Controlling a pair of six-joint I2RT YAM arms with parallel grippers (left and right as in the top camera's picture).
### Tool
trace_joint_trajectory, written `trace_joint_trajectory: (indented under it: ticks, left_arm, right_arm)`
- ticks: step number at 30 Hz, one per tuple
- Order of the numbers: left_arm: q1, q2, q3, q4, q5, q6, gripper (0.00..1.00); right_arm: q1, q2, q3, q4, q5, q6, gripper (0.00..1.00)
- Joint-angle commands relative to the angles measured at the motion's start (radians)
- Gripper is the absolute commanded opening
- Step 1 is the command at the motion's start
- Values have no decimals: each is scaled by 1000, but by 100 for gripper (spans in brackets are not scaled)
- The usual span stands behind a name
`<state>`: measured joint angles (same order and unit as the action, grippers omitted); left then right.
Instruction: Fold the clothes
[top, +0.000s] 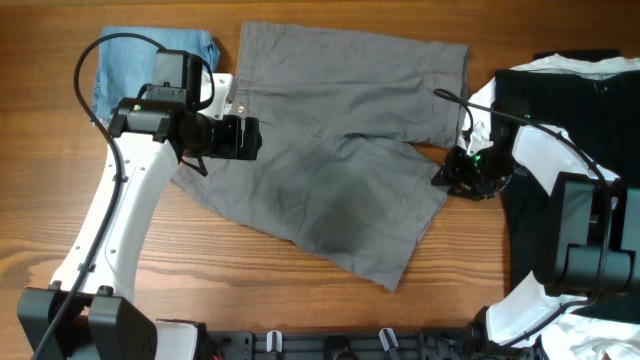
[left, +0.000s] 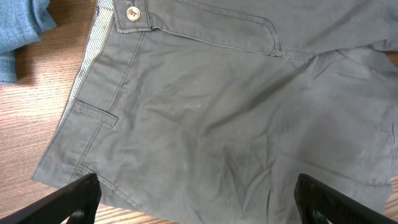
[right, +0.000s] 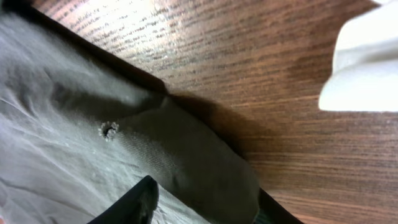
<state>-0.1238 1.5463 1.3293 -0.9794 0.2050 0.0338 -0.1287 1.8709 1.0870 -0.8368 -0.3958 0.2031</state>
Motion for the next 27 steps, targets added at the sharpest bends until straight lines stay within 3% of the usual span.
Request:
trace_joint_trajectory:
  ticks: [1,5,7,11,13,14,15,16,21,24,27]
  left_arm:
    - [4,8,13,17,-13,15,100]
    - [4,8,13,21,-13,15,100]
    - [4,8,13,22,-13,15,100]
    - [4,8,13,29,-13,15,100]
    - [5,9,13,30,-13,15,100]
    - [5,15,13,37,-14,15,100]
    - [5,27,12,42,-17,15,100]
    - [5,48,11,38,-18,15,100]
    - [18,193,11,-87,-24,10,99]
    - [92,283,10,-179,-24,-18,83]
    - [163,328,-13,-179,-11,-18,68]
  right_arm:
    - [3,5,-6,48,-49,-19,36]
    - [1,2,-4,41,-99,-22,12]
    - [-15,0,22,44,-100,-19,6]
    - [-110,0,169,94,-100,10,4]
    - [-151,1,196,215,-100,87,4]
    - [-156,1,196,276,-104,92,14]
    - [-156,1,196,309,-105,85,43]
    - [-156,-2,201,304,-124,74,50]
    - [-157,-115,207,109,-190,29,53]
    - [-155,-247,207,-70,-184,13,56]
    - [-154,-285,207,-196,-171,10,59]
